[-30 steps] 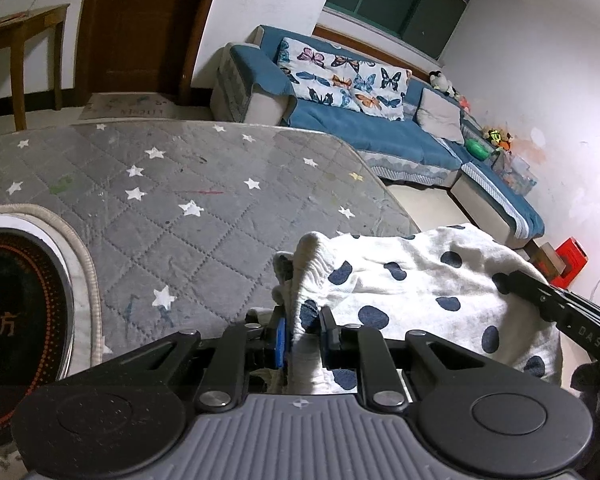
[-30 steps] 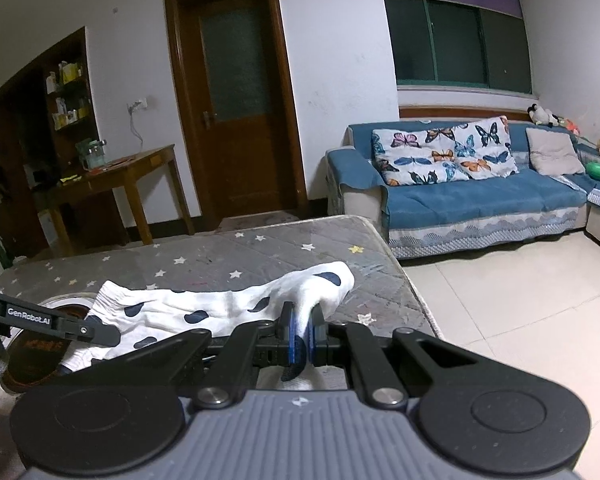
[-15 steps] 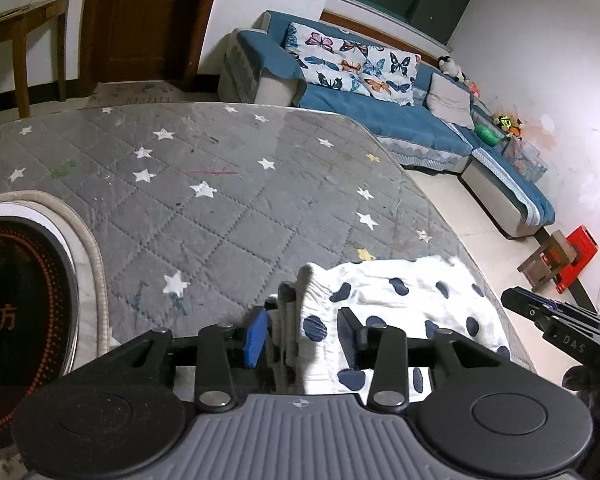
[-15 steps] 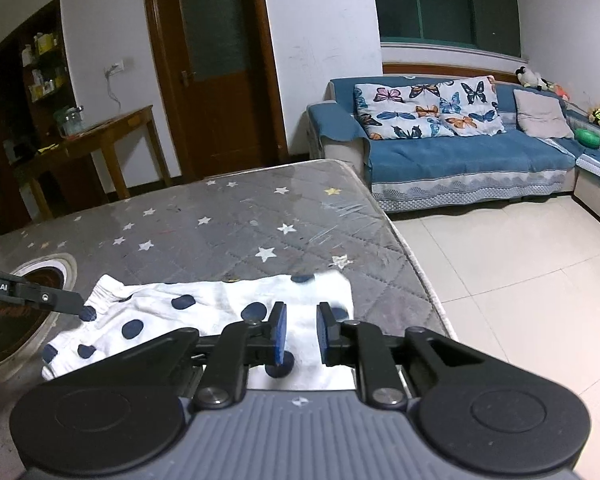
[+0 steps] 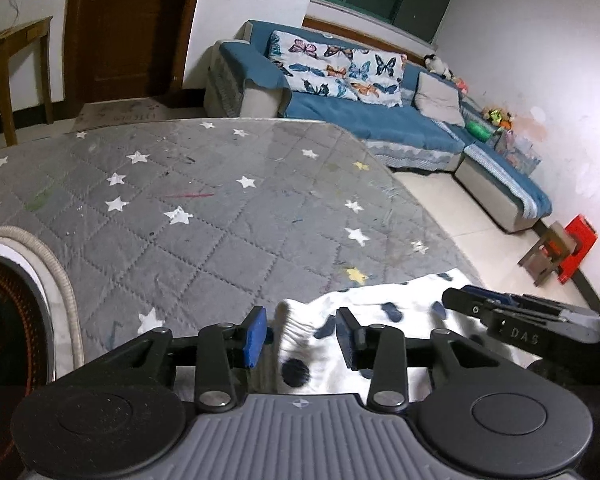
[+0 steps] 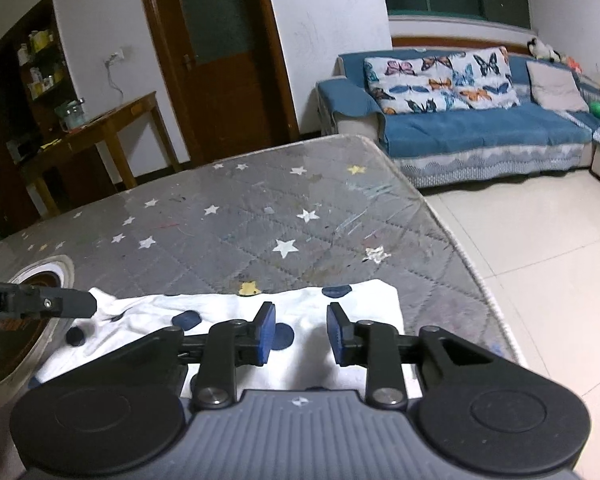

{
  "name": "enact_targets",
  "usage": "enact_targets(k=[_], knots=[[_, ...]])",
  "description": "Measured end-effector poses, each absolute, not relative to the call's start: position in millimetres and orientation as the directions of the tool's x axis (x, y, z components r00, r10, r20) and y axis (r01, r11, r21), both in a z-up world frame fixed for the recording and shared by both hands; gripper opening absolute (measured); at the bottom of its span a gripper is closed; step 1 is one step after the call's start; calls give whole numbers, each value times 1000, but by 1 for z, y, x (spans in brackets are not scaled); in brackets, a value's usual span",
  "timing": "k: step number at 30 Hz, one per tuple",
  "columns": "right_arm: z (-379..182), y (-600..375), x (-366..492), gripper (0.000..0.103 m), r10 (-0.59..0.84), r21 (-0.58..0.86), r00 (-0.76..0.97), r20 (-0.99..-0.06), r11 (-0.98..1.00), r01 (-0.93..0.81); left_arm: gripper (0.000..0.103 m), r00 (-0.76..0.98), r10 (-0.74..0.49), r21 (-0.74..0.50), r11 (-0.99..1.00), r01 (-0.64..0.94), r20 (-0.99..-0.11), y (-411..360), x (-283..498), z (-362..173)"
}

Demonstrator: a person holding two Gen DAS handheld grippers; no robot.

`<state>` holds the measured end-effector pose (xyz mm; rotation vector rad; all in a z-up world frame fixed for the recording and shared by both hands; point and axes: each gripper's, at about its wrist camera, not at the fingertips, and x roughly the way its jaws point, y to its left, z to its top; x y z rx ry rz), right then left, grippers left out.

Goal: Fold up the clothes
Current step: 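Lower the bundle onto the table and open both grippers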

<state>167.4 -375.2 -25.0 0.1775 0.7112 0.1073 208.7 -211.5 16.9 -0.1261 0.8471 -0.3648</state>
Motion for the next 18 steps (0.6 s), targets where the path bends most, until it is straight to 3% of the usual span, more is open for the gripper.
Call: enact_targets(k=[11,18], knots=[[-42,-370,189,35,135,161,723,-678,986,-33,44,575,-325,-241,945,220,-751,-204,232,-15],[-20,-365,160,40,166,166,758,-631,983,-77,43,583,-327,-242,945,221,-744,-202,224,-10]])
